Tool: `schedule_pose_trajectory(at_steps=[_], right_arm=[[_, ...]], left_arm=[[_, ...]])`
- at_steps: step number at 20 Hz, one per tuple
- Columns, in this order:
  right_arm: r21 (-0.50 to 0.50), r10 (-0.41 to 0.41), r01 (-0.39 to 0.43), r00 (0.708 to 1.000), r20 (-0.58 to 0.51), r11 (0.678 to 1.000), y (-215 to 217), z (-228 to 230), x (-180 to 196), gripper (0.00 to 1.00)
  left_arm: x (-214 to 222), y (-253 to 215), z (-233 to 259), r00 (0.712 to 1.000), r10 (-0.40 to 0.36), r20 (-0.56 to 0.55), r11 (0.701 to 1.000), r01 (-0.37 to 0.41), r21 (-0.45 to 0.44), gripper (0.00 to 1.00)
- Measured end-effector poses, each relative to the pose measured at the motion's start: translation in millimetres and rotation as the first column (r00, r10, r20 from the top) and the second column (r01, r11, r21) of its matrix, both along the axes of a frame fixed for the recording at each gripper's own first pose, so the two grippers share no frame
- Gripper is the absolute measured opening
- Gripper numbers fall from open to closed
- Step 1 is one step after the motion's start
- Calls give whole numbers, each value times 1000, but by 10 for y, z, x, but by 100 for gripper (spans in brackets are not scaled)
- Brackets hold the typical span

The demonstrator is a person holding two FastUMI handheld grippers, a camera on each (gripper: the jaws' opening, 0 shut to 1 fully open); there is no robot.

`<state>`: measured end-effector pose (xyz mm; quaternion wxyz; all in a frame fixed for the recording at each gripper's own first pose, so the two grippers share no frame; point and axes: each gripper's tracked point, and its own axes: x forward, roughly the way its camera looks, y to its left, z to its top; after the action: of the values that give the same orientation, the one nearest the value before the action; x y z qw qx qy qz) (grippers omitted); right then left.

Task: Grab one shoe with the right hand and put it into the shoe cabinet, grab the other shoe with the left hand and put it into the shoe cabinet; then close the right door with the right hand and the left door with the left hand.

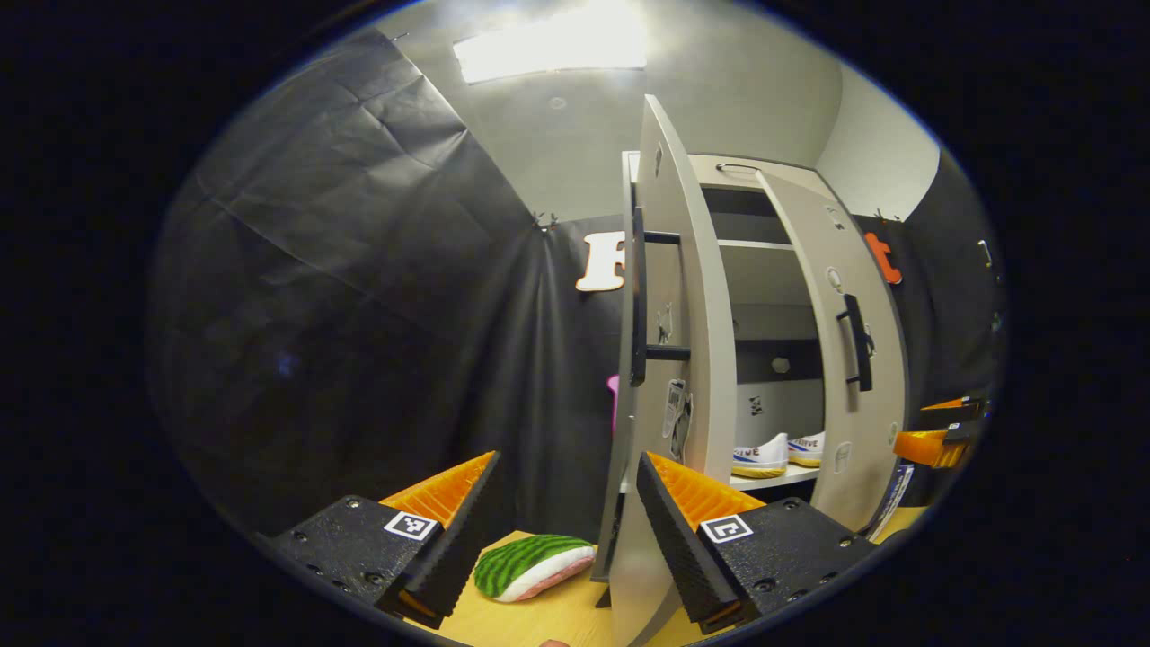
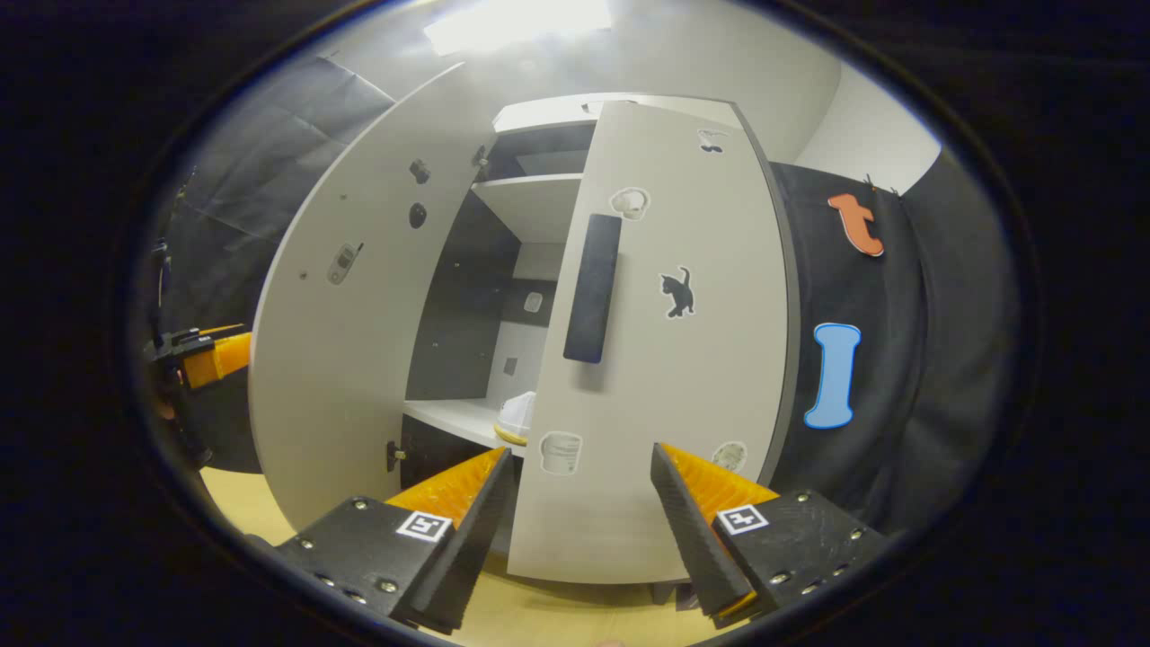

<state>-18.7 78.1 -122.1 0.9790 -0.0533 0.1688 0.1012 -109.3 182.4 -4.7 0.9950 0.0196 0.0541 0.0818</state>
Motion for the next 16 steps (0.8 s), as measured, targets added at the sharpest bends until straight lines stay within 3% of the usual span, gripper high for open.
schedule_pose_trajectory(at_steps=[4, 8, 11, 12, 14, 16], right_arm=[[-8, 5, -5, 1000, 13, 1000, -5, 30, -30, 85], [-15, -8, 9, 1000, 22, 1000, -80, 57, -36, 85], [-8, -32, 33, 999, 29, 999, -180, 97, -34, 85], [-5, -40, 40, 999, 32, 999, -205, 109, -32, 85], [-5, -50, 50, 998, 33, 999, -268, 125, -46, 85], [-4, -60, 60, 998, 35, 998, -313, 141, -48, 85]], left_arm=[[191, -465, -101, 989, -149, -21, 988, 148, -34, 91], [350, -785, -204, 969, -244, -39, 969, 242, -49, 91], [469, -1203, -289, 933, -359, -33, 928, 354, -115, 87], [521, -1258, -296, 929, -370, -28, 923, 363, -128, 91], [583, -1285, -330, 932, -361, -33, 926, 354, -131, 87], [596, -1281, -379, 935, -351, -51, 932, 344, -112, 90]])
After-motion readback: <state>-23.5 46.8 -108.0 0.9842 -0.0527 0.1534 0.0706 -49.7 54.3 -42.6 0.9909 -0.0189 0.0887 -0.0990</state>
